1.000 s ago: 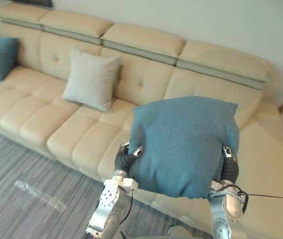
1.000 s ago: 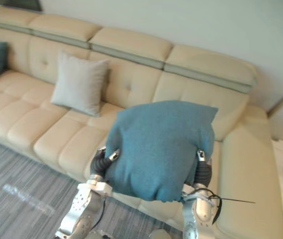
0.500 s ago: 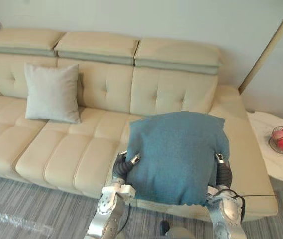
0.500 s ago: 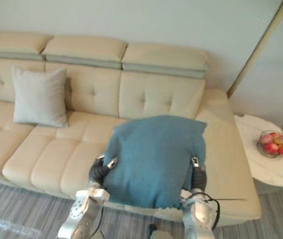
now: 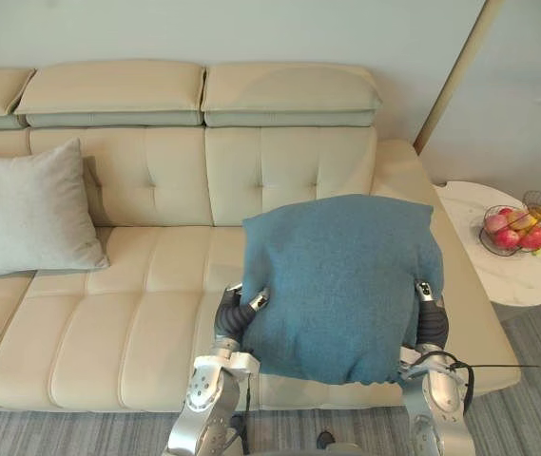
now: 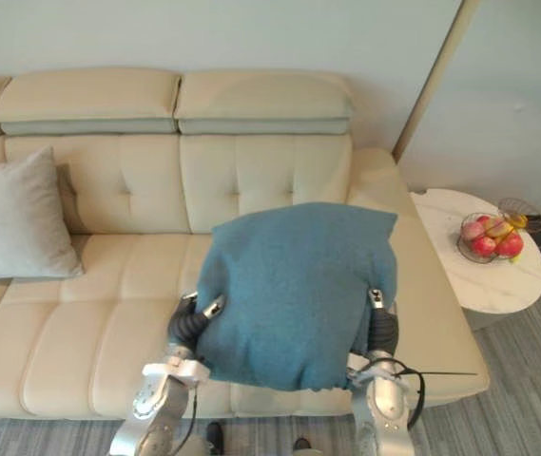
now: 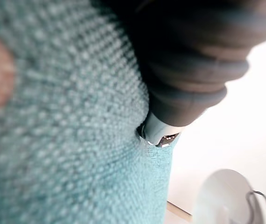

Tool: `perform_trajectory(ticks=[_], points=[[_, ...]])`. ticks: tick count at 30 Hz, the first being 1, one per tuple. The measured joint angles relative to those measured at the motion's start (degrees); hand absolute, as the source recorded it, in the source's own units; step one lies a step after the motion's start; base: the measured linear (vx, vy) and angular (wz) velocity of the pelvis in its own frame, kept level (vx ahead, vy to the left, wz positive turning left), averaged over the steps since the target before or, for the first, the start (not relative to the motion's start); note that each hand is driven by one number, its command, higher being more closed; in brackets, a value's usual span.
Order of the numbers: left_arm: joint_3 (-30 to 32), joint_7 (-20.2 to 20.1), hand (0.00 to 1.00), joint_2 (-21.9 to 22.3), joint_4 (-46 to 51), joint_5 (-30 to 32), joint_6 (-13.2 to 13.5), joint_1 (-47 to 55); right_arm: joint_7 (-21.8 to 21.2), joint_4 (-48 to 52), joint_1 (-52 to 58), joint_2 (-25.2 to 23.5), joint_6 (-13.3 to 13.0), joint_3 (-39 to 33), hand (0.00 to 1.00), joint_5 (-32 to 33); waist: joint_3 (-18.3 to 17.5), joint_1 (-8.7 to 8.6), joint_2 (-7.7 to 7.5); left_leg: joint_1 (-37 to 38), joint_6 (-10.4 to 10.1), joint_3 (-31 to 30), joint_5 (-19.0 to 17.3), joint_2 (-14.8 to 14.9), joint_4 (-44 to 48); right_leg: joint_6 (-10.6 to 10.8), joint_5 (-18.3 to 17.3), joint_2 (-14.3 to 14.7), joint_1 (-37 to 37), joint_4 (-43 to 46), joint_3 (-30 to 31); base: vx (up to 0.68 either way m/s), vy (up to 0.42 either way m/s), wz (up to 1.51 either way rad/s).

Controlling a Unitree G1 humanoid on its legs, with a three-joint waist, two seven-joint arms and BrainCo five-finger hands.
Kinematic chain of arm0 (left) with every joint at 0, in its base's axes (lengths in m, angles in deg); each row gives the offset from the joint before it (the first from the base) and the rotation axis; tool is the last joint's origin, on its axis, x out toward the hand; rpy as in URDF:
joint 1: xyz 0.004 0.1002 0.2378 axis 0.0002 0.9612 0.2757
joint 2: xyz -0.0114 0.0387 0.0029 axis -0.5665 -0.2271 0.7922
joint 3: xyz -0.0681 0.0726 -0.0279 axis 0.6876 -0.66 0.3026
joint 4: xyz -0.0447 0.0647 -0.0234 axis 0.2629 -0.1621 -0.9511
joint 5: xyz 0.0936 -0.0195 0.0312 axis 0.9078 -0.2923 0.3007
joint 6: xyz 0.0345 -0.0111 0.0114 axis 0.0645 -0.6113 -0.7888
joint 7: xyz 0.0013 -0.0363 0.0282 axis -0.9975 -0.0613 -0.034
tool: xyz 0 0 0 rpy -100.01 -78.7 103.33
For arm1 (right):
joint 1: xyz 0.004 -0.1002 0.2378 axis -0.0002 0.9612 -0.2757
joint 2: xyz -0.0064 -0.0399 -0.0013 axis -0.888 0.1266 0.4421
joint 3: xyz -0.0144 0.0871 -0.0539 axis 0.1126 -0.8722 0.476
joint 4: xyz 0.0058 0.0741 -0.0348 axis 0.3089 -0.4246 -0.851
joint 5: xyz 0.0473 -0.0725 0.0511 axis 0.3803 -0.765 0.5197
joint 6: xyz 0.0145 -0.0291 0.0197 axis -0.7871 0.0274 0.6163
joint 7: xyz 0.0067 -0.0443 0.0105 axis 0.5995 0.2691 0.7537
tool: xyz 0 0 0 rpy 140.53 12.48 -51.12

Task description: Pick up cushions and gather them together orderly.

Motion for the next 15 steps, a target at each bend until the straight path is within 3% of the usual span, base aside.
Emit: perform_trajectory(ticks=[9, 15], points=[[-0.52, 0.06, 1.0, -2.33, -2.84, 0.71, -0.27, -0.35, 0.22, -8.23, -2.68, 1.47, 0.72, 0.34, 1.0, -2.97, -0.07, -0.59, 0.13, -0.09, -0.13, -1.71, 4.68, -0.14, -8.03, -1.52, 2.4, 0.96, -2.46, -3.05, -0.47, -0.01, -0.024, 0.01], [0.19, 3.73, 1.0, -2.68, -2.8, 3.82, 0.03, -6.64, 5.05, -8.19, -10.41, 1.76, 0.73, 0.75, 1.0, -9.9, 2.03, -0.65, 0.01, -6.35, -0.45, -2.1, 8.54, 1.21, -10.46, -1.65, 6.0, 2.57, -9.69, -3.48, -0.39, -0.15, -0.046, -0.04]])
